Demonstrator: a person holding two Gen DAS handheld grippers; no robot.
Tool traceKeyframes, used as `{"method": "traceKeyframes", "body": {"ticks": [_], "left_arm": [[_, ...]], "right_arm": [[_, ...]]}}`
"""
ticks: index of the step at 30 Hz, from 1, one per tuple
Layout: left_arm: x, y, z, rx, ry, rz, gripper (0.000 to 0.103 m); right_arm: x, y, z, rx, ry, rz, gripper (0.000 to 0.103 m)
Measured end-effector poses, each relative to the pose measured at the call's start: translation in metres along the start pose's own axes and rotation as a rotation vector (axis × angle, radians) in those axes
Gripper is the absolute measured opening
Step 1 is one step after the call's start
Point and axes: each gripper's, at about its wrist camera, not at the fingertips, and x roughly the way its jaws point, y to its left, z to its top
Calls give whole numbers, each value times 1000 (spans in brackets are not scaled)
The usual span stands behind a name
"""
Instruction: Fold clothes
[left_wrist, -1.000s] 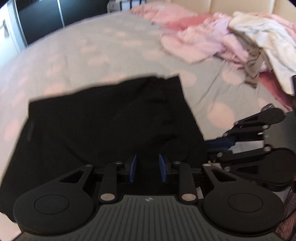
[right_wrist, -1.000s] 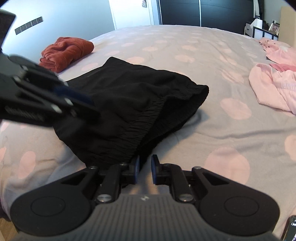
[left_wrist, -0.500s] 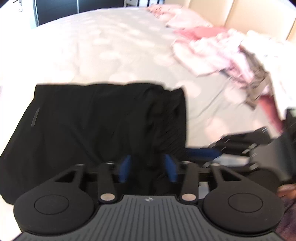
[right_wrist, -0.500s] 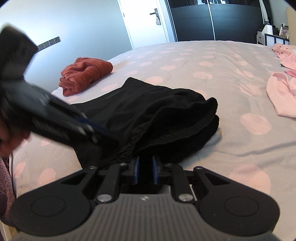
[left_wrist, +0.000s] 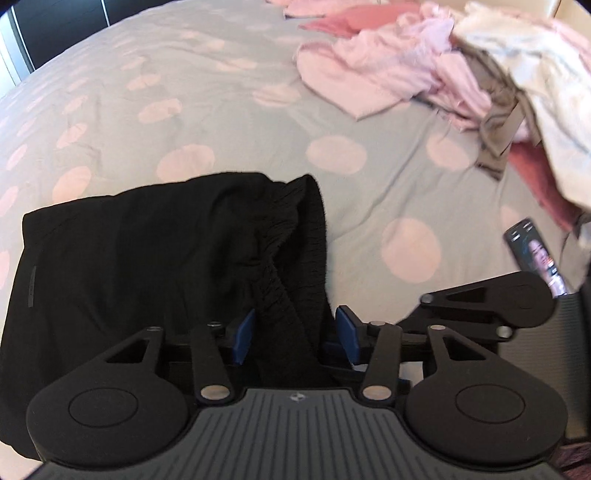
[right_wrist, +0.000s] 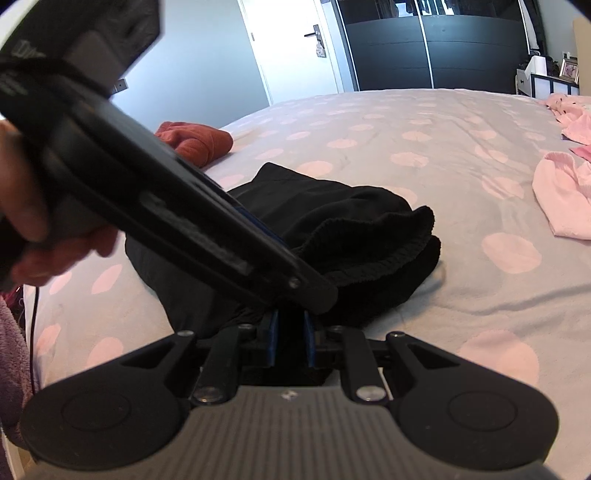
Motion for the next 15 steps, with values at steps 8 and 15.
{"method": "traceKeyframes", "body": {"ticks": [8, 15], "left_arm": [[13, 16, 3, -86, -26, -29, 14], [-3, 58, -15, -311, -120, -137, 9]], "right_arm": [[2, -2, 3, -3, 36, 19, 12], [5, -25, 2, 132, 67, -2, 14]]}}
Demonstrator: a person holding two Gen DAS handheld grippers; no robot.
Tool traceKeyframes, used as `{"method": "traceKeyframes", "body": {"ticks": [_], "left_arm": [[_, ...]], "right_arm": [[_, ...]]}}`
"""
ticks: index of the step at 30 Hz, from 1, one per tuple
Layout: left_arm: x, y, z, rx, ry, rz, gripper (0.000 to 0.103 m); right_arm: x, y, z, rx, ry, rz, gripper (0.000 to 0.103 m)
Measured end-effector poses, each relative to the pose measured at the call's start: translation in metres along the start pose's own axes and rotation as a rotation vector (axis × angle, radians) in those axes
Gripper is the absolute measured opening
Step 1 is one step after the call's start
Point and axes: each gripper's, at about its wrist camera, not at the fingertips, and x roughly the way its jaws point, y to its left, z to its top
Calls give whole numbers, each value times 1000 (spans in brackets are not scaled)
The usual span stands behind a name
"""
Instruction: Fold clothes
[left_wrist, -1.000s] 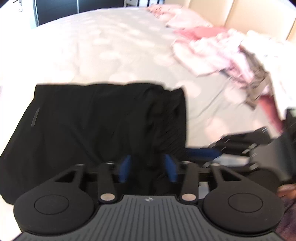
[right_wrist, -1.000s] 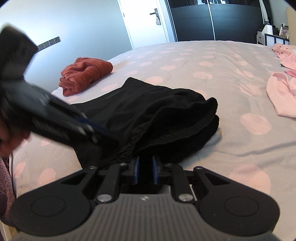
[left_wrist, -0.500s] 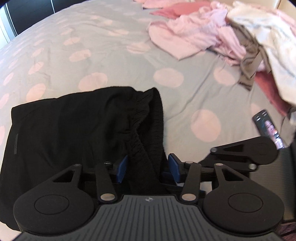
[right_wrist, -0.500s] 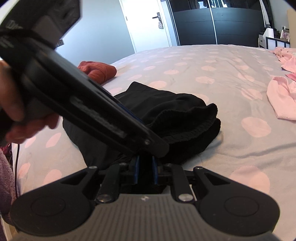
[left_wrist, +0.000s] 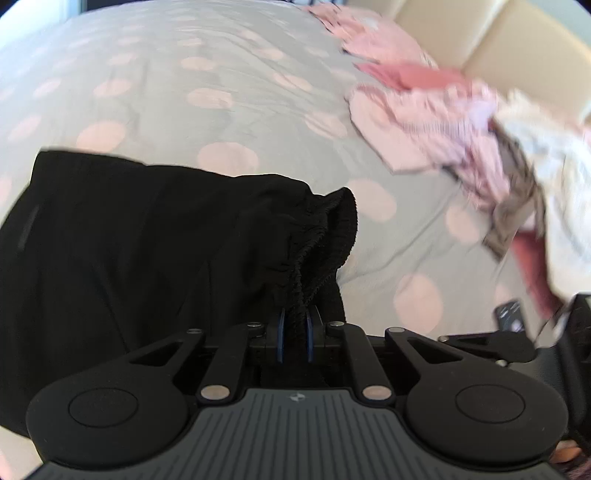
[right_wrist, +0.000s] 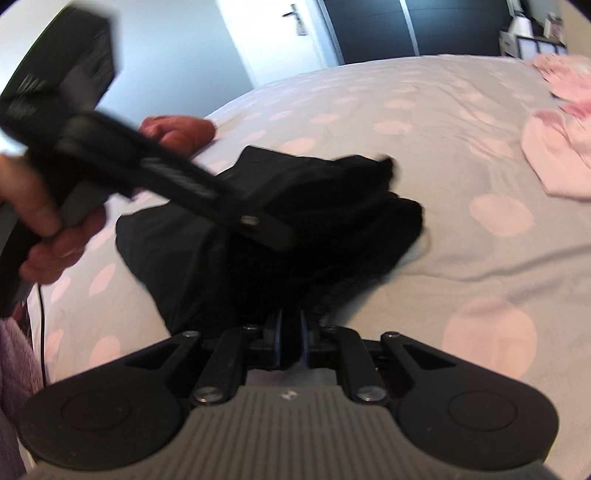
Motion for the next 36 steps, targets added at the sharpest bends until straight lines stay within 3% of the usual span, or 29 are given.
{"method": "traceKeyframes", "body": {"ticks": [2, 4, 5, 8, 15, 19, 25, 30, 32, 34, 36], "left_arm": [[-4, 9, -1, -44, -15, -32, 9], [-6, 12, -3, -64, -28, -58, 9], [-9, 14, -3, -73, -39, -60, 9], [-15, 19, -7, -106, -72, -57, 9], [-28, 26, -18, -162, -132, -66, 9], [-30, 29, -21, -171, -137, -73, 9], [-36, 31, -24, -185, -157, -62, 9], [-38, 30, -26, -180, -157, -62, 9], [-38, 28, -27, -176, -154, -61, 9], [-37, 27, -27, -172, -150, -54, 9], [-37, 24, -26, -165, -149, -52, 9]], "right_arm": [[2, -5, 2, 41, 0, 13, 15], [5, -11, 7, 92, -7, 34, 26], [6, -13, 9, 117, -14, 43, 27], [12, -18, 17, 178, -12, 66, 27], [33, -4, 33, 162, 21, 115, 27], [50, 5, 39, 139, 53, 128, 26], [61, 1, 43, 219, 102, 182, 26], [48, 19, 45, 145, 99, 152, 27], [49, 18, 43, 140, 111, 105, 26], [51, 14, 41, 175, 115, 104, 7], [45, 10, 39, 208, 116, 106, 6]]}}
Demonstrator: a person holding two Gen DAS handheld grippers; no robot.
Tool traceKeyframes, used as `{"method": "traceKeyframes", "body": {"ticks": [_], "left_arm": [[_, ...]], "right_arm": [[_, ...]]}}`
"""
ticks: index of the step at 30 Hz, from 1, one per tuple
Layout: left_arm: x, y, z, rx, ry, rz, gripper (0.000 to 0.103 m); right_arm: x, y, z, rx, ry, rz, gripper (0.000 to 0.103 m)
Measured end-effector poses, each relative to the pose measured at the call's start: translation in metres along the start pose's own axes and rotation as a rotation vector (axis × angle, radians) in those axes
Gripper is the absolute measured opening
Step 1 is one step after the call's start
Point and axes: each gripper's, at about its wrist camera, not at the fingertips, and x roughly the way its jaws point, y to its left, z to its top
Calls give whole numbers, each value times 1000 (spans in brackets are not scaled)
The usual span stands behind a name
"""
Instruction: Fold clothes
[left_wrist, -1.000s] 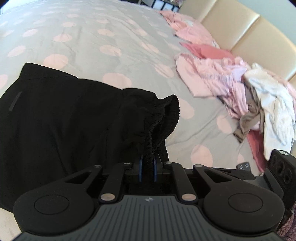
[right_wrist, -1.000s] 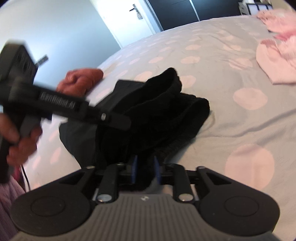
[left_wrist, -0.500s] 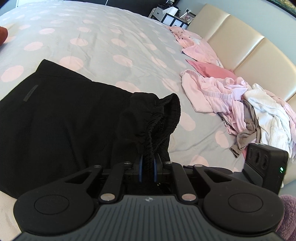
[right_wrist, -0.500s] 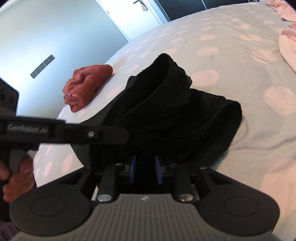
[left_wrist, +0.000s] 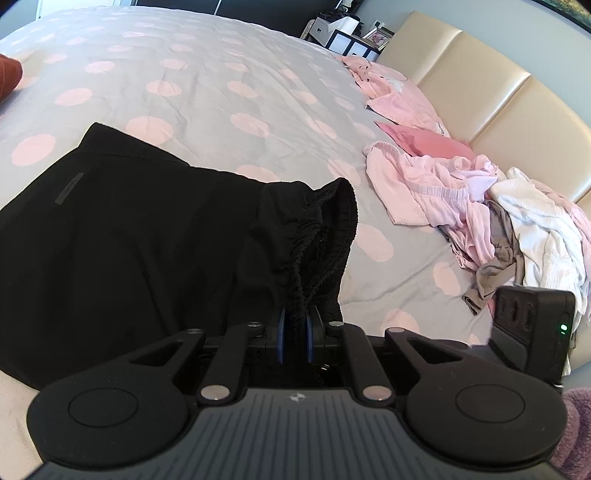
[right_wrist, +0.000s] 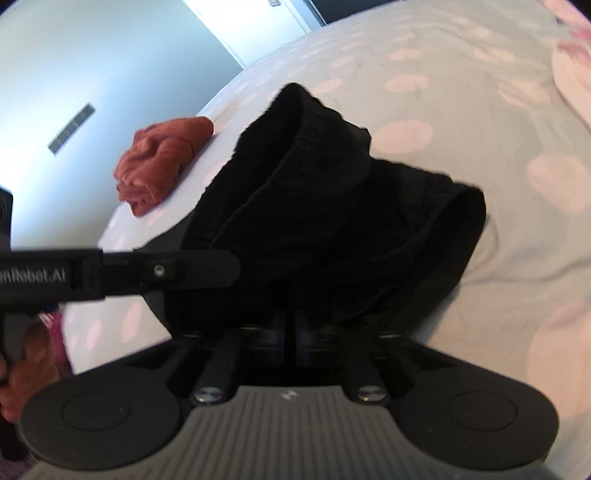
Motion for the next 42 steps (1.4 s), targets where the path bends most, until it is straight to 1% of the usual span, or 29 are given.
{"method": "traceKeyframes", "body": {"ticks": [3, 5, 7, 11, 13, 16, 18, 21, 23, 25, 26, 28, 29, 31, 34, 35, 37, 38, 41, 42], "left_arm": [[3, -7, 3, 26, 6, -12, 9], [10, -16, 4, 60, 21, -21, 9], [20, -25, 5, 96, 41, -24, 9], [44, -39, 2, 152, 95, -18, 9], [56, -43, -2, 171, 127, -25, 9], [73, -51, -12, 236, 169, 4, 9], [80, -54, -15, 251, 183, 25, 9], [89, -56, -19, 262, 200, 54, 9], [94, -58, -22, 267, 208, 60, 11], [95, -58, -23, 268, 197, 56, 16], [93, -58, -24, 266, 188, 50, 17], [85, -57, -25, 264, 167, 46, 24], [80, -56, -26, 264, 154, 50, 27], [68, -60, -28, 269, 120, 73, 39], [51, -67, -32, 268, 88, 118, 41], [45, -70, -35, 260, 85, 132, 42], [34, -77, -40, 250, 82, 162, 46], [30, -82, -43, 262, 77, 175, 47], [19, -104, -63, 368, 35, 260, 52], [18, -111, -70, 407, 21, 291, 52]], "right_arm": [[-17, 0, -6, 15, -27, -3, 6], [-27, -3, -13, 43, -43, -2, 6], [-34, -7, -19, 85, -44, -22, 6], [-36, -20, -32, 211, 2, -70, 5], [-31, -28, -37, 265, 27, -72, 5], [-22, -36, -43, 331, 57, -61, 5], [-18, -41, -42, 352, 64, -52, 6], [-13, -42, -40, 350, 70, -46, 6], [-9, -41, -37, 313, 77, -51, 9], [-9, -42, -34, 288, 91, -54, 10], [-9, -43, -32, 277, 97, -56, 11], [-11, -44, -30, 248, 106, -66, 16], [-14, -45, -30, 232, 105, -77, 16], [-21, -46, -29, 200, 100, -98, 16], [-30, -42, -25, 98, 83, -162, 16], [-33, -40, -23, 49, 77, -192, 16], [-41, -36, -20, -61, 63, -248, 16], [-44, -33, -19, -119, 59, -266, 16], [-50, -22, -15, -335, 65, -306, 16], [-50, -16, -14, -420, 68, -316, 19]]}}
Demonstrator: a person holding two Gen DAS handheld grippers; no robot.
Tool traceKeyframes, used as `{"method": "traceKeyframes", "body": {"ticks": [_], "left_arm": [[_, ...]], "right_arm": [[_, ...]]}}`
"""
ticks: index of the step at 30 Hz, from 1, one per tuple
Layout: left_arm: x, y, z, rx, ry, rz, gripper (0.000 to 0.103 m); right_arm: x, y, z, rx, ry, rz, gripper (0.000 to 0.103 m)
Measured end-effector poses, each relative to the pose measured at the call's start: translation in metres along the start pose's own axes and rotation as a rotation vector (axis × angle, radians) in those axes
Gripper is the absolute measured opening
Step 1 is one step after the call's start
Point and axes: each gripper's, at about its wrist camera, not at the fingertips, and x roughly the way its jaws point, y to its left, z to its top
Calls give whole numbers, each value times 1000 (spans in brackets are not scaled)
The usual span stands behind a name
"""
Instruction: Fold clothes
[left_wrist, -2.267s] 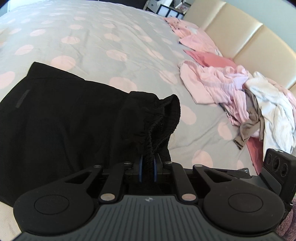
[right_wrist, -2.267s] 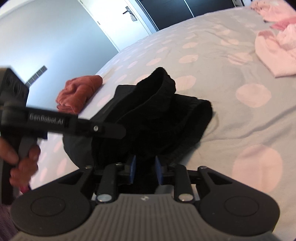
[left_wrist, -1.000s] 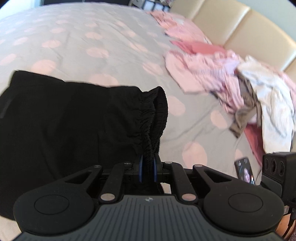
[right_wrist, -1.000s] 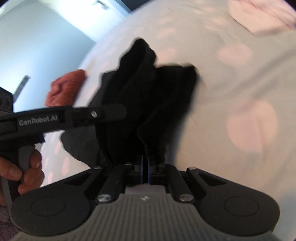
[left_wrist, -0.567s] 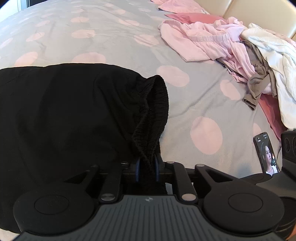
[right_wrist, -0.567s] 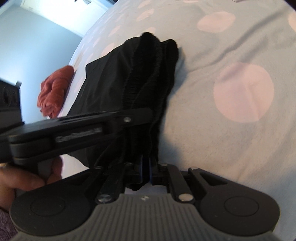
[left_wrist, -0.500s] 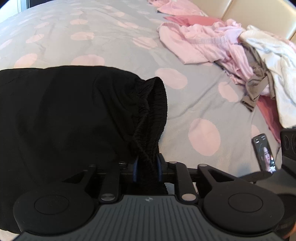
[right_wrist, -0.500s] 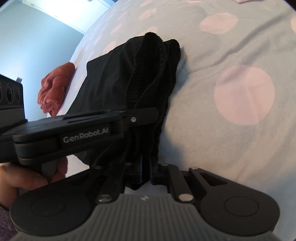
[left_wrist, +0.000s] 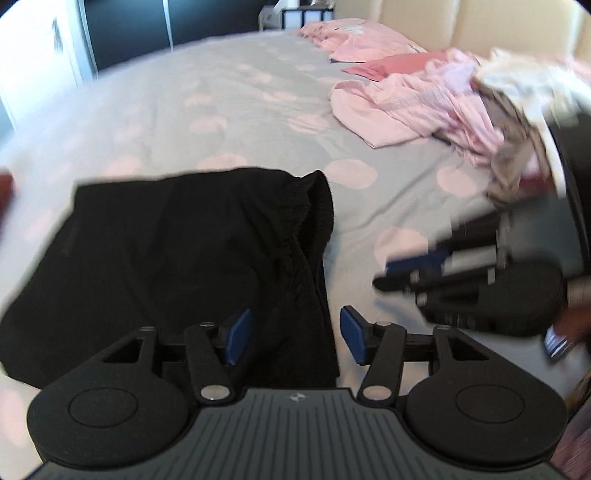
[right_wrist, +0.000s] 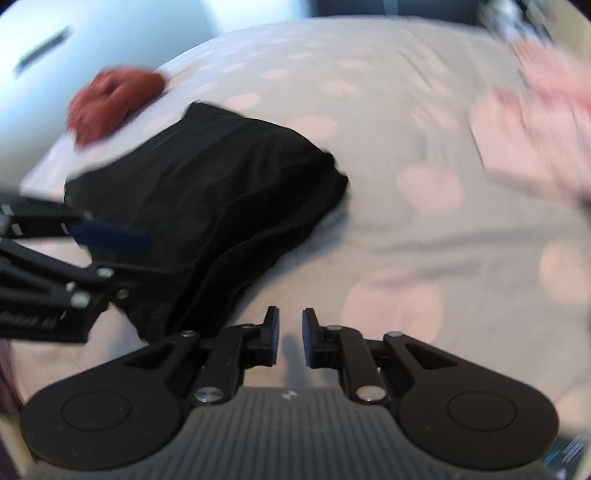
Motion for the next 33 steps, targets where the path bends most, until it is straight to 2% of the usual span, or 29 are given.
{"method": "traceKeyframes", "body": {"ticks": [3, 5, 8, 10, 12, 15, 18, 21, 25, 27, 30, 32, 33], "left_arm": [[-2, -32, -15, 129, -21, 112, 53], [3, -57, -27, 253, -41, 202, 53], [13, -83, -47, 396, -54, 287, 53], [22, -94, -58, 479, -49, 329, 53], [29, -102, -71, 577, -48, 375, 53], [39, -105, -88, 676, -33, 409, 53], [51, -104, -96, 782, -63, 472, 53], [62, -102, -97, 862, -84, 521, 52], [78, -102, -97, 947, -109, 525, 41], [80, -100, -89, 910, -102, 499, 34], [72, -90, -70, 785, -63, 414, 26], [65, -77, -52, 651, -14, 338, 22], [60, -66, -40, 547, 15, 286, 21]], "right_arm": [[-11, 3, -1, -244, -30, -21, 38], [-14, 3, -4, -382, -39, -48, 39], [-14, 0, -8, -543, -50, -80, 44], [-12, -1, -10, -612, -59, -88, 53], [-12, -2, -11, -651, -80, -87, 57], [-8, -5, -7, -635, -103, -68, 57], [-5, -6, -1, -603, -111, -39, 58], [-3, -6, -5, -638, -110, -46, 60], [1, -9, -8, -677, -100, -56, 61], [3, -11, -8, -675, -95, -55, 62], [7, -10, -11, -708, -93, -68, 63], [9, -8, -12, -740, -101, -75, 64], [9, -6, -13, -760, -107, -78, 66]]}}
